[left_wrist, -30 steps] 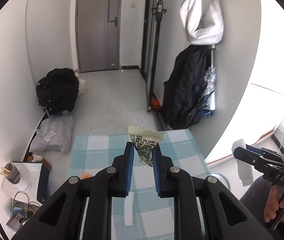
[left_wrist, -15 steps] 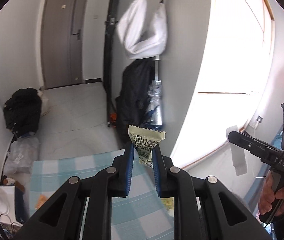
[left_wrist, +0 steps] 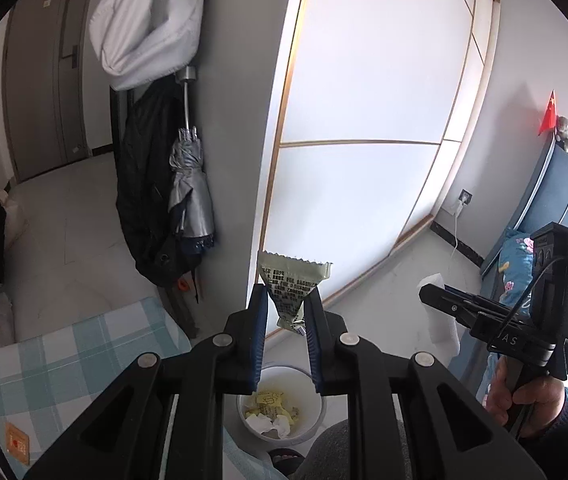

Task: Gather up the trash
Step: 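Carry the printed wrapper and white foam piece over the white bin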

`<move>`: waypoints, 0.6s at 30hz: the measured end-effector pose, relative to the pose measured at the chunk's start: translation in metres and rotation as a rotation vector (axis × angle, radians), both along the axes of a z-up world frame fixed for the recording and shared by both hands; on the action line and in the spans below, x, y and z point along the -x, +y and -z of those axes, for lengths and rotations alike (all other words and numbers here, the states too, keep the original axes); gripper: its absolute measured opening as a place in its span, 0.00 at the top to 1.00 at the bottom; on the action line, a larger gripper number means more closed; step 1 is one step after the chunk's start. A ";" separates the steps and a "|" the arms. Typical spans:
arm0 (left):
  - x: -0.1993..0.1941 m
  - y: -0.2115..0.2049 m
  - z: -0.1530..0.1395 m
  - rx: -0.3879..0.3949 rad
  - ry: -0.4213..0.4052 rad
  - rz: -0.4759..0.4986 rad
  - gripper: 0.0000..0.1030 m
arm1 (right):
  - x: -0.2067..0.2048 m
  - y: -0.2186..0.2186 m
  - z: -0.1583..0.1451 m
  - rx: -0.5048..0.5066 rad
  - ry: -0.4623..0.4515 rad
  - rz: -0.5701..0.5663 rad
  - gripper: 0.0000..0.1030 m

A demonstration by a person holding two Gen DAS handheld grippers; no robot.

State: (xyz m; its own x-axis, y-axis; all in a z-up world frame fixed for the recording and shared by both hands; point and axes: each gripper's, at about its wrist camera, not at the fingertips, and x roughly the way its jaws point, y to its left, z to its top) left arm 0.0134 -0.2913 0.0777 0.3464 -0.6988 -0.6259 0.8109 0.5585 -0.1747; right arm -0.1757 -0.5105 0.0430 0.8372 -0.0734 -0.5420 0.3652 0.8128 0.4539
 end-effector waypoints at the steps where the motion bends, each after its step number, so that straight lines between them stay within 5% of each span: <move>1: -0.003 -0.006 0.006 -0.013 0.006 0.000 0.86 | 0.002 -0.007 0.011 -0.017 0.018 0.016 0.68; 18: -0.032 -0.078 0.143 -0.272 0.242 0.044 0.86 | -0.024 -0.050 0.169 -0.243 0.241 0.062 0.68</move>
State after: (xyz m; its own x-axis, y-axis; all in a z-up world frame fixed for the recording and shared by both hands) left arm 0.0457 -0.3698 -0.0652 0.1386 -0.5062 -0.8512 0.7888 0.5762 -0.2142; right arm -0.1521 -0.5602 -0.1265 0.6808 0.0355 -0.7316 0.5308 0.6645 0.5261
